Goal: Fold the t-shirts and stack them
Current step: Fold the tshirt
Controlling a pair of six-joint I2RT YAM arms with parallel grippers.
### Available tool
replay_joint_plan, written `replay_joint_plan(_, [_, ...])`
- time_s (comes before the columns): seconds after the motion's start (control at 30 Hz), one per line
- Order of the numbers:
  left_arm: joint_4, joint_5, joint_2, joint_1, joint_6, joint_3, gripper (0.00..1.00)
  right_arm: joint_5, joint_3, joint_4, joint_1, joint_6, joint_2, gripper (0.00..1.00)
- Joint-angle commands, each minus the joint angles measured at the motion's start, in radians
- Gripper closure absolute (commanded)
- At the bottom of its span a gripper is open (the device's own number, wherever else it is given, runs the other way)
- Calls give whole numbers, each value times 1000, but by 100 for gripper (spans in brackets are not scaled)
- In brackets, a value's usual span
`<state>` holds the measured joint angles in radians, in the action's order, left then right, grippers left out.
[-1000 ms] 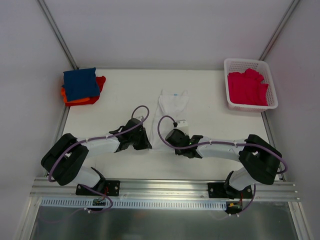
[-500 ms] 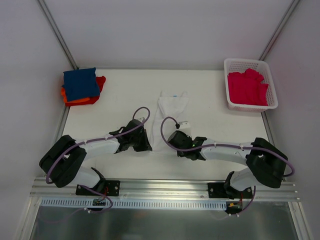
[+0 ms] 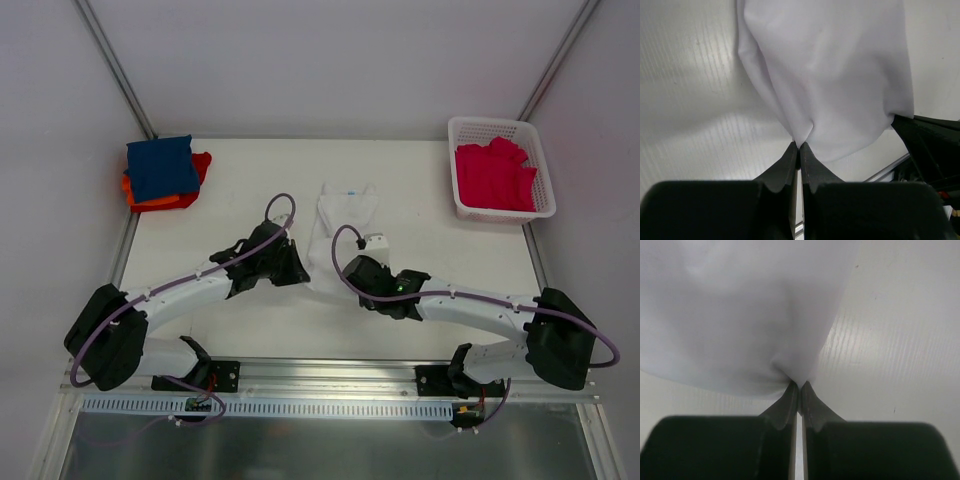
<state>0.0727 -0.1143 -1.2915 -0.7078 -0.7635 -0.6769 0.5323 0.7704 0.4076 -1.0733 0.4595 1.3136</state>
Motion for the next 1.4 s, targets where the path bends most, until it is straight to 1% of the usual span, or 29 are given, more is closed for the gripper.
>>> replay_joint_plan(0.0, [38,38,31,-7,36,-82,100,72,64,57,-5,-44,-36,100])
replay_joint_plan(0.2, [59,64,20,-7,69,-180,100,129,142,83,4,-110,-48,100])
replay_joint_plan(0.5, [85,108,-15,-5,150,-309,100,205,239,82,79,-234,-59,100])
replay_joint_plan(0.53, [87,134,-20,-5,156,-320,100,210,248,82,93,-245,-59,100])
replay_joint_plan(0.67, [95,140,-22,-5,178,-368,100,212,273,65,121,-297,-73,100])
replay_joint_plan(0.9, [99,127,-5,-5,168,-374,100,187,290,63,127,-309,-97,100])
replay_joint_plan(1.13, [108,131,72,-7,153,-342,100,176,273,62,125,-303,-148,100])
replay_joint_plan(1.37, [107,163,35,-7,182,-381,100,204,296,47,131,-334,-116,100])
